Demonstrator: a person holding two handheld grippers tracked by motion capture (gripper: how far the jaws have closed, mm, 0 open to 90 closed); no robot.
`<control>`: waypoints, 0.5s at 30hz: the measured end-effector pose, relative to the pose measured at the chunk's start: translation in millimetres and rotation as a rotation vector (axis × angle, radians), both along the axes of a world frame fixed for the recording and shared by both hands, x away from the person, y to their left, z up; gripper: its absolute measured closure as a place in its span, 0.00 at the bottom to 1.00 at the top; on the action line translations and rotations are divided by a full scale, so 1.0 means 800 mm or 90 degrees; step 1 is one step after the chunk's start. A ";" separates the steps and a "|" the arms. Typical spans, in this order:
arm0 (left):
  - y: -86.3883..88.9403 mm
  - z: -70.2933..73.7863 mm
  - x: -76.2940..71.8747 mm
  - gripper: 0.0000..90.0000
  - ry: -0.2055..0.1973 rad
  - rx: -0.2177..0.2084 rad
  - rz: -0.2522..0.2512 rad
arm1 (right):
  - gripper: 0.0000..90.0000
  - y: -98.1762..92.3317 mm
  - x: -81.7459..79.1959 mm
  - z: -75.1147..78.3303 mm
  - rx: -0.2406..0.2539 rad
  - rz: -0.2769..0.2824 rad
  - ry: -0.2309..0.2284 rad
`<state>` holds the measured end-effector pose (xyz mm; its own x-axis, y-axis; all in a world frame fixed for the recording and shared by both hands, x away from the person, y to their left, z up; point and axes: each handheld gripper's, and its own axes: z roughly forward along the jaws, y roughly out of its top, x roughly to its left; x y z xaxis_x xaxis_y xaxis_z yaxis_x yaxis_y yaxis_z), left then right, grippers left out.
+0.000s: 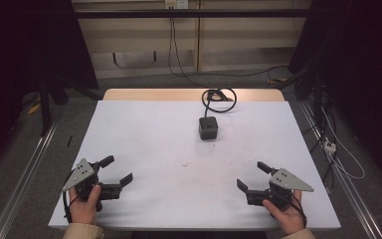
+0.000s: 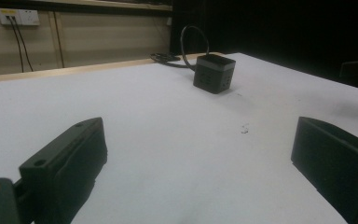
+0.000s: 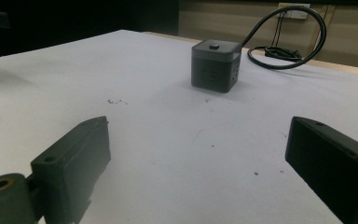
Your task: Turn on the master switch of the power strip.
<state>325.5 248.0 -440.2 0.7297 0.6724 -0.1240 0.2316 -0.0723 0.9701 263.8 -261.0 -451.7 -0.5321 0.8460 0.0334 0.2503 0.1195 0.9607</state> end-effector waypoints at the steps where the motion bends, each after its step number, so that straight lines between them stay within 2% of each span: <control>1: 0.000 0.000 0.000 0.03 0.000 0.000 0.000 | 0.07 0.000 0.000 0.000 0.001 -0.001 0.000; 15: -0.003 0.000 0.000 0.03 -0.004 0.001 -0.008 | 0.07 0.005 0.011 0.002 -0.005 -0.011 0.005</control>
